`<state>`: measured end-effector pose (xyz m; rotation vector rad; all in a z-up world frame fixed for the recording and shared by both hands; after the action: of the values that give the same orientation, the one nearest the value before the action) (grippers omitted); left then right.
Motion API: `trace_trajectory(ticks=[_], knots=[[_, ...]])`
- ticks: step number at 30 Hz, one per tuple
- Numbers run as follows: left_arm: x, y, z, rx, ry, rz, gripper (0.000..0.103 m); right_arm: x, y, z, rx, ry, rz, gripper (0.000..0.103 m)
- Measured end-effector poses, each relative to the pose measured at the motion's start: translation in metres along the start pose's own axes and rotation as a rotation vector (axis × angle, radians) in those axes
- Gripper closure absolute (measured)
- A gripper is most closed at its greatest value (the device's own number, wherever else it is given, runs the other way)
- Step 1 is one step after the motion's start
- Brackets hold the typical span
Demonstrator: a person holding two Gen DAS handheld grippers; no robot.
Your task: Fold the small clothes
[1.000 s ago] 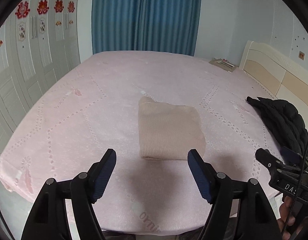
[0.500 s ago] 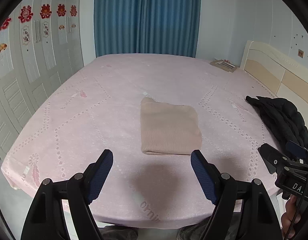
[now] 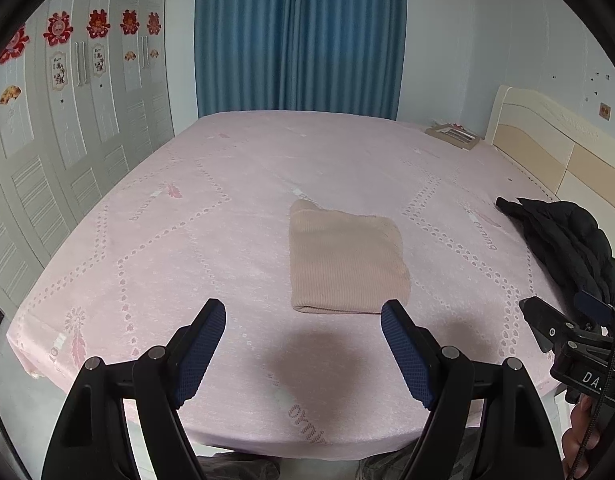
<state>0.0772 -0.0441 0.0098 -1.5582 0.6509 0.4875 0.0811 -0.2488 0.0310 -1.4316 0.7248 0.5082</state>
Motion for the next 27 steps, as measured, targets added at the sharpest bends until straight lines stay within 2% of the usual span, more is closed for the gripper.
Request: trace_trajectory(ticks=[27], knots=[[0.002,-0.002,0.011,-0.020,-0.001,0.000,0.024,0.002,0.003,-0.004,0.018,0.005,0.010,0.000]])
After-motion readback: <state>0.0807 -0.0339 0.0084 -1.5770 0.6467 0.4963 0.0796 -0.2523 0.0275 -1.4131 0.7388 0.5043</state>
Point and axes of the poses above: each gripper's, at about its wrist camera, not at the fingertips, and x roughly the way its jaws point, z to its left, y to its underside, the point moved 2 cm from there along x, roughly the way its jaws point, and after that the axes turned 4 degrees about y, right-handed, at the moved point
